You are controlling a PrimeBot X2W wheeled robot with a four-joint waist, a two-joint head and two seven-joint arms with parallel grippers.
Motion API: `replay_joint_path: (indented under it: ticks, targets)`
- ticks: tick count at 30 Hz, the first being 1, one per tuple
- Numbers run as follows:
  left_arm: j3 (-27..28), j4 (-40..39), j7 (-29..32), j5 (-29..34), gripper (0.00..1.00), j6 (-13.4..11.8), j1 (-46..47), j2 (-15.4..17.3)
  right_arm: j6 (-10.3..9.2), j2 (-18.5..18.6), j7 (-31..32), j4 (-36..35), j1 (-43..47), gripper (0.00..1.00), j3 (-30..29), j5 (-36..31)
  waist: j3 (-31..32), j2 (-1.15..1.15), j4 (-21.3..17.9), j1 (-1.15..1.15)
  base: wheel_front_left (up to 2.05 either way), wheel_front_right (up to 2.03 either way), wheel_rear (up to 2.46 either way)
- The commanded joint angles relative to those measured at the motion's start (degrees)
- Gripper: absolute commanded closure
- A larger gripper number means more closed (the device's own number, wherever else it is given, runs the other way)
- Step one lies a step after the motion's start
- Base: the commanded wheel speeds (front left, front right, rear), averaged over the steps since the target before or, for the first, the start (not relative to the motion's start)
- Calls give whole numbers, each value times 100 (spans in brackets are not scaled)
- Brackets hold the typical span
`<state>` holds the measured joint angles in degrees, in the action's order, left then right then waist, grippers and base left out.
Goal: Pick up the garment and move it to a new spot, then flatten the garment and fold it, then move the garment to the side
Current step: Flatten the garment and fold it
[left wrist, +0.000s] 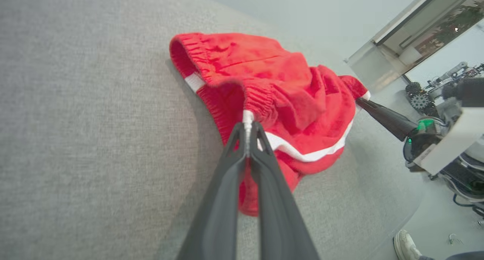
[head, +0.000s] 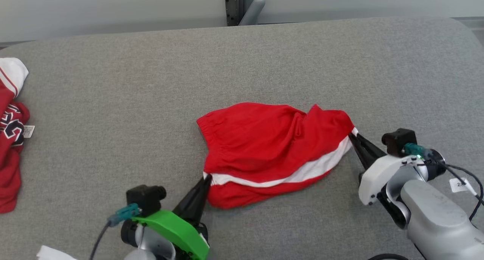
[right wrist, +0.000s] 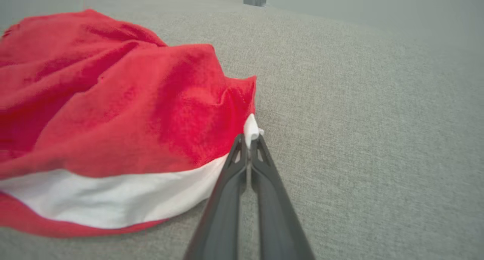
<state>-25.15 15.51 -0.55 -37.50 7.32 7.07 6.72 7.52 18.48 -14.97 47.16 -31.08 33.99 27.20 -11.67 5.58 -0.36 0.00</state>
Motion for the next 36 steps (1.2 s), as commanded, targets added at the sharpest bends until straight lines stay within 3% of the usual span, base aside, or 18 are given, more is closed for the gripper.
replay_joint_path:
  ticks: [1, 7, 13, 19, 24, 28, 30, 31, 36]
  targets:
    - [59, -251, 37, -110, 100, 25, -70, 117, -6, 43, -4, -177, 82, 100, -53, 257, 19, 0, -43, 0, 0, 0, 0]
    - [475, -2165, 553, -487, 100, -89, -122, 631, -6, 702, 909, -1919, 115, 100, -493, 1905, 29, 0, -208, 0, 0, 0, 0]
    - [896, -3862, 1263, -959, 100, -376, 90, 1013, -5, 1203, 2192, -3575, 311, 100, -1561, 3178, -165, 0, -409, 0, 0, 0, 0]
    - [1334, -4344, 1980, -1455, 100, -552, 1053, 1334, -6, 855, 3088, -4393, 68, 100, -2840, 3529, -721, 0, -470, 0, 0, 0, 0]
    - [1390, -3670, 2562, -1336, 100, -560, 2846, 1549, -9, 87, 3485, -4193, -1148, 100, -3737, 2654, -1581, 0, -453, 0, 0, 0, 0]
    - [1230, -2378, 2546, -788, 100, -463, 4710, 1483, -8, -734, 3314, -3532, -2778, 100, -4258, 1474, -2313, 0, -366, 0, 0, 0, 0]
    - [1144, -1538, 2221, -421, 100, -411, 5575, 1332, -8, -1142, 2995, -3083, -3573, 100, -4487, 967, -2585, 0, -340, 0, 0, 0, 0]
    - [1174, -716, 1602, 18, 100, -503, 6332, 1176, -9, -1346, 2563, -2614, -4251, 100, -4657, 582, -2760, 0, -321, 0, 0, 0, 0]
    - [856, 949, 40, 1014, 100, -398, 7523, 1016, -10, -1522, 1441, -1523, -5428, 100, -4758, 76, -2986, 0, -303, 0, 0, 0, 0]
